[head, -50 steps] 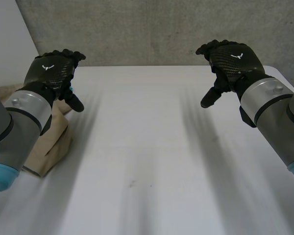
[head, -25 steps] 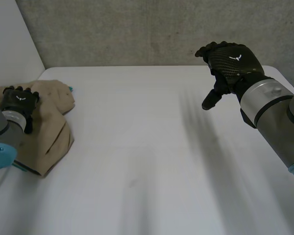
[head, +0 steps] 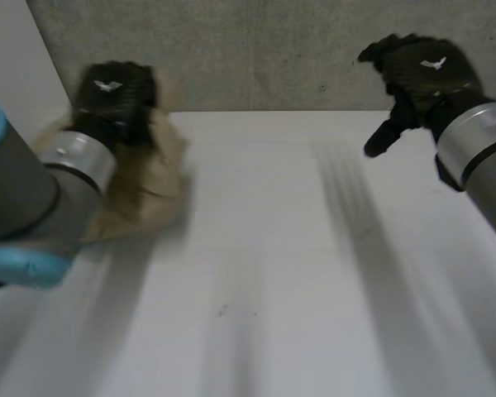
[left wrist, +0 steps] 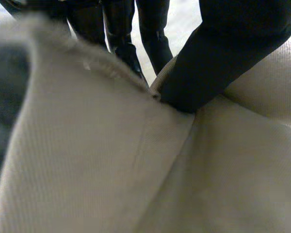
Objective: Fold the laundry.
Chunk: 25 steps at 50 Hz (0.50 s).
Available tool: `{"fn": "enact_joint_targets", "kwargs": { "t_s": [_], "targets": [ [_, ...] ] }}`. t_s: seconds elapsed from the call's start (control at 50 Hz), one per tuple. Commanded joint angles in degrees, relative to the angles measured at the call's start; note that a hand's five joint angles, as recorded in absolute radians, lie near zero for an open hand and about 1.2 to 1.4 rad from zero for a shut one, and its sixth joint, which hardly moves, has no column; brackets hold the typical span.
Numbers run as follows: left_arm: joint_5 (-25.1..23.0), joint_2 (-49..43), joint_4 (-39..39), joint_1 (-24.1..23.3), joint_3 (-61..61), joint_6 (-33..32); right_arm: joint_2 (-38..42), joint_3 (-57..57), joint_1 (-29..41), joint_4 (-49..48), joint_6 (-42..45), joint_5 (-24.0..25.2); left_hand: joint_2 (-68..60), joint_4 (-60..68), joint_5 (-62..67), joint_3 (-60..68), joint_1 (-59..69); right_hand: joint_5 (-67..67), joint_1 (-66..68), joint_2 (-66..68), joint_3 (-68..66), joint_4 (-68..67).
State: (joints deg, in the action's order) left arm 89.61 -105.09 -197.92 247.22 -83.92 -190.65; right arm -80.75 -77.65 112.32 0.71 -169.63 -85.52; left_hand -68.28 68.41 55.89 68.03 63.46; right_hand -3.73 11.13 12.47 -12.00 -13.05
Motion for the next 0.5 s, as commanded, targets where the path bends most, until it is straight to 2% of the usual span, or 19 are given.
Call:
{"fn": "enact_joint_targets", "kwargs": {
  "t_s": [0.02,0.04,0.06,0.1,0.18,0.28,0.3,0.38,0.5],
  "targets": [
    [-3.0,-2.8,9.1,-17.2,-5.5,5.3,-2.6,1.0,-5.1,0.0,-0.1,0.3,13.2,-13.4,-10.8,-13.0,-8.4,3.7,-1.1,-2.5,2.0,3.1],
    [-3.0,-3.9,10.3,-18.0,-5.6,5.2,-2.6,1.0,-5.2,0.1,-0.1,0.3,28.1,-28.3,-25.8,-27.9,-23.3,3.7,-1.1,-2.5,2.0,3.1],
    [-3.1,-5.2,13.1,-19.0,-5.6,4.8,-2.5,1.1,-5.3,0.2,-0.1,0.3,50.4,-50.6,-48.0,-50.2,-45.6,3.7,-1.1,-2.5,2.0,3.1],
    [-3.3,-5.7,15.7,-19.1,-5.2,4.7,-2.5,1.2,-5.3,0.2,-0.1,0.3,58.3,-58.4,-55.9,-58.0,-53.5,3.7,-1.1,-2.5,2.0,3.1],
    [-2.6,-4.6,17.7,-16.1,-3.7,4.9,-2.5,1.2,-5.1,0.4,0.9,1.2,58.3,-58.4,-55.9,-58.0,-53.5,3.7,-1.1,-2.5,2.0,3.1],
    [-1.5,1.0,16.6,-6.1,-3.9,4.6,-2.0,0.8,-4.6,1.2,3.2,4.2,57.9,-58.0,-55.5,-57.6,-53.1,3.7,-1.1,-2.5,2.0,3.1],
    [-1.5,2.1,16.3,-2.8,-4.2,4.5,-1.9,0.6,-4.4,1.4,3.9,4.7,57.2,-57.4,-54.8,-57.0,-52.4,3.7,-1.1,-2.5,2.0,3.1],
    [-1.3,1.8,16.1,2.4,-4.5,4.4,-1.2,0.3,-4.2,1.4,4.8,4.9,56.2,-56.4,-53.8,-56.0,-51.4,3.7,-1.1,-2.5,2.0,3.1],
    [-1.0,-4.0,15.7,4.9,-4.7,4.3,-0.1,-0.2,-4.2,1.6,5.3,4.8,55.0,-55.2,-52.7,-54.8,-50.2,3.7,-1.1,-2.5,2.0,3.1]
  ]
}}
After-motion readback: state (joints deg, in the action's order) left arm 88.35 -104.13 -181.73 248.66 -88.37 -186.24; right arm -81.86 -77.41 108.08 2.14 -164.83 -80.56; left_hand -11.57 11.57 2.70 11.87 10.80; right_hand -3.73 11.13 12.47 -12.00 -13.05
